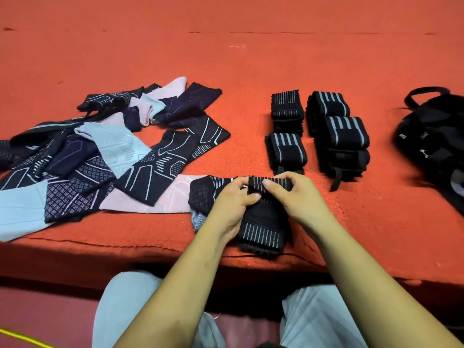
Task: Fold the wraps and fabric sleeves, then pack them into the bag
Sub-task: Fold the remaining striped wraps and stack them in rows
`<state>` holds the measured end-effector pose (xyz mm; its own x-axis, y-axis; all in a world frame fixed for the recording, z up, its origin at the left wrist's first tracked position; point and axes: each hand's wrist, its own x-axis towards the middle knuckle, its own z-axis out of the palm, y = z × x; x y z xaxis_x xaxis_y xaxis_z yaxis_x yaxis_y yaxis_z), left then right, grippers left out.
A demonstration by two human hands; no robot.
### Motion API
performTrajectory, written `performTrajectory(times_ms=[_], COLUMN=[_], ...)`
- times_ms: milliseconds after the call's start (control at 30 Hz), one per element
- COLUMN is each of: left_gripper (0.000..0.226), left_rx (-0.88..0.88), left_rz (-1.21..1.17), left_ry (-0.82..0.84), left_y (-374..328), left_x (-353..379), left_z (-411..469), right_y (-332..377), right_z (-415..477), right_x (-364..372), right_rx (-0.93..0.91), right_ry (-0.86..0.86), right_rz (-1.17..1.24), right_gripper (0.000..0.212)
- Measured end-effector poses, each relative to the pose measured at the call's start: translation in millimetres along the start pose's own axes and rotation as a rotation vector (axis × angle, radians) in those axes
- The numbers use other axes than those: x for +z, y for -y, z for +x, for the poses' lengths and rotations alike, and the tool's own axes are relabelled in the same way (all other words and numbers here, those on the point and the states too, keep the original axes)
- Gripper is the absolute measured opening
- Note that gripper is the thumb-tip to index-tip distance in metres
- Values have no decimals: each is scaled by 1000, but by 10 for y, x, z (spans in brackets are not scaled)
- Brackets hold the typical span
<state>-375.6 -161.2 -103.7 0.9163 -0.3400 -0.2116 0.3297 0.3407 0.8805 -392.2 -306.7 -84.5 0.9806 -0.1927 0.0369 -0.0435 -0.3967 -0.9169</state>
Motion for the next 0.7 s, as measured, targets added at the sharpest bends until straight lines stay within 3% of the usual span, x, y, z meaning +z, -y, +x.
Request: performTrajectory(times_ms=[100,233,400,533,700], left_gripper=[27,22,23,17,17], left_rx=[8,2,-99,-68,-15], left_rz=[7,41,190,218,243], left_ry=[-5,-20,151,154,111], left_y=[-18,39,75,-13,-140], left_x=[2,45,119,190,215], left_z=[2,20,8,81,284], right_y=[-6,52,174,232,93], right_z=[69,150,356,535,610], right_x=[-25,-59,-161,-230,-197], right_rx=[-38,-129,-173,-162,-17], right_ry=[-28,-122,-222,-309,-202], right_rz=[-30,-27,-30,5,243], right_gripper=[13,15,13,12,24])
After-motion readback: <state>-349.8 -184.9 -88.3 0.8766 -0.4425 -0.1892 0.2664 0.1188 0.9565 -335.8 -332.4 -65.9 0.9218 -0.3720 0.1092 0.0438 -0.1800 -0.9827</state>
